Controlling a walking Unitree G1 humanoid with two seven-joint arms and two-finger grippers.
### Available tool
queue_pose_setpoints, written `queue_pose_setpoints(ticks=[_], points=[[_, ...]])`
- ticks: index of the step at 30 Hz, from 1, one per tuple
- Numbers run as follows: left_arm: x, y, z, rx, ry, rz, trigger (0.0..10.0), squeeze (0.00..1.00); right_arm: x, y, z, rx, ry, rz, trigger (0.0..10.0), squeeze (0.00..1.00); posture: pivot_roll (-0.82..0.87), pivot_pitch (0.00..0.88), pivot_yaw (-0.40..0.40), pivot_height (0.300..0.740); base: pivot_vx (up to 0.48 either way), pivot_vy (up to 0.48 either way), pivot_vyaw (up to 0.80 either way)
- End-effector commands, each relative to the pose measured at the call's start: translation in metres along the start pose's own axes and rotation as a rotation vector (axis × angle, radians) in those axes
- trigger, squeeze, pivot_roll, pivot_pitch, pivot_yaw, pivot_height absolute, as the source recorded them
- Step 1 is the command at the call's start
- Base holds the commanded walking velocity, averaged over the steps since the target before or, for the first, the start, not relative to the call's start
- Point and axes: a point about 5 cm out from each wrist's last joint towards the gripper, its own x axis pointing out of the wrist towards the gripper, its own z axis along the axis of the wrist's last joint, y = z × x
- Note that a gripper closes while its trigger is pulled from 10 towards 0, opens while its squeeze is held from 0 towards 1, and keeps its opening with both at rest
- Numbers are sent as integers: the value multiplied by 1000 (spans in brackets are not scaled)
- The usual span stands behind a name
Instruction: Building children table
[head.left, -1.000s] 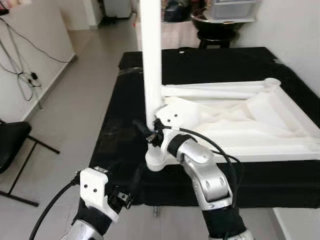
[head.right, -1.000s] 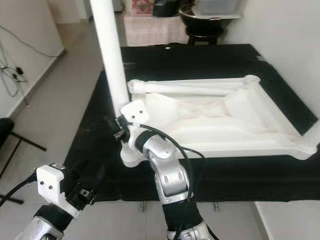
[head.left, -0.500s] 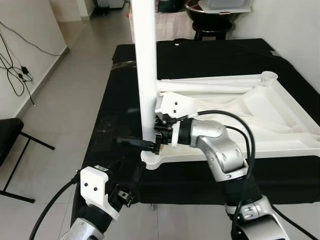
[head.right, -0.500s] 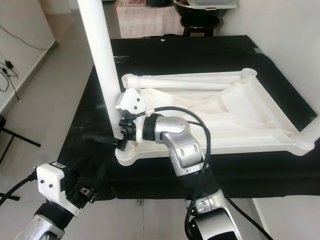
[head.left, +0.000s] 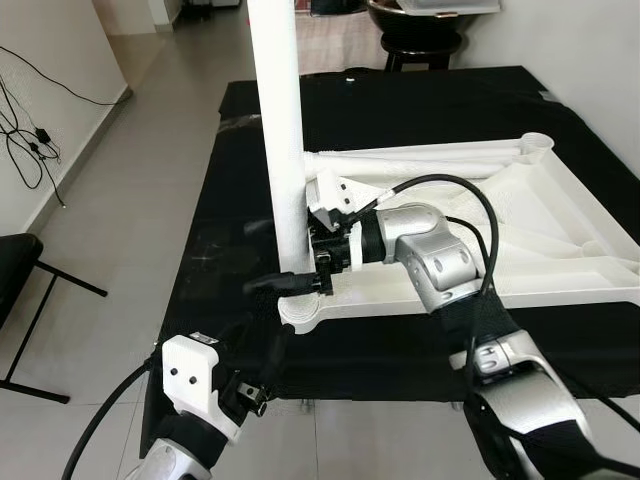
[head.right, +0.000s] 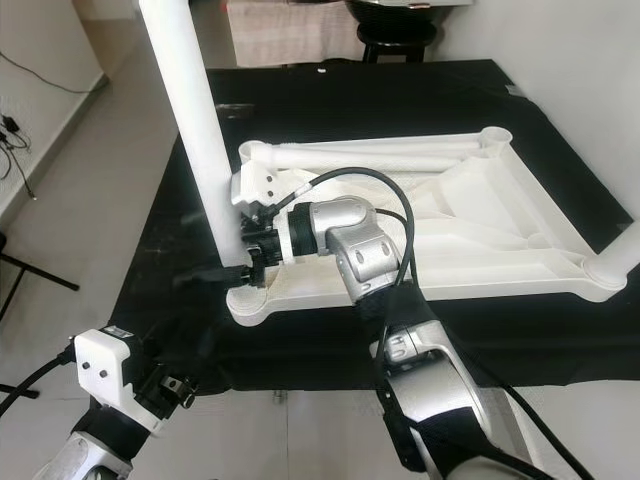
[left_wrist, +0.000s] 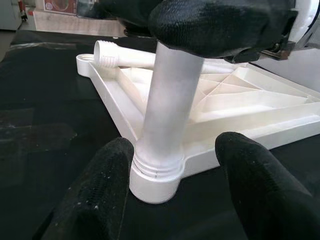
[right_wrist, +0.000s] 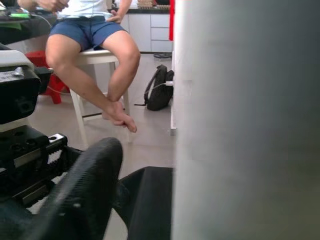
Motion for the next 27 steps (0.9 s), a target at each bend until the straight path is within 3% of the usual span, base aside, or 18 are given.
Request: queue_pose_setpoints(ticks=[1,10,13,14,15,16,17,18,19,20,22,23,25,27], points=[[-2,0,-1,2,9,9,10000,0,9,5,-2,4,-9,104,0,0,133,154,-2,740,0,0,0],[-2,-1,0,-1,8,9,10000,0,4,5,-9,23,-4,128,0,0,125,161,-3,740,0,0,0],[-2,-2,0,-2,7,8,10000,0,0,4,-11,27,-17,74,0,0,119,168,-3,740,0,0,0],[-3,-2,1,-4,6,9,10000,0,-4,3,-16,34,-20,-19,0,0,115,173,-3,740,0,0,0],[-3,-2,1,-4,6,9,10000,0,-4,3,-16,34,-20,-19,0,0,115,173,-3,740,0,0,0],[-4,-2,1,-5,6,9,10000,0,-6,5,-24,50,-2,-164,0,0,107,181,0,740,0,0,0],[-4,-2,1,-5,6,9,10000,0,-6,5,-24,50,-2,-164,0,0,107,181,0,740,0,0,0],[-4,-1,2,-6,7,9,10000,0,-5,8,-41,106,73,-549,0,0,104,185,5,740,0,0,0],[-4,-1,2,-6,7,9,10000,0,-5,8,-41,106,73,-549,0,0,104,185,5,740,0,0,0],[-4,0,3,-7,7,7,10000,0,-9,25,-56,165,136,-807,0,0,93,193,15,740,0,0,0],[-4,0,3,-7,7,7,10000,0,-9,25,-56,165,136,-807,0,0,93,193,15,740,0,0,0],[-3,3,2,-8,11,-2,10000,0,-7,52,-65,224,191,-1021,0,0,71,168,32,740,0,0,0],[-2,4,2,-9,12,-4,10000,0,-3,56,-65,233,184,-1001,0,0,71,168,32,740,0,0,0],[1,6,0,-11,14,-12,10000,0,6,46,-61,213,151,-946,0,0,81,159,28,740,0,0,0]])
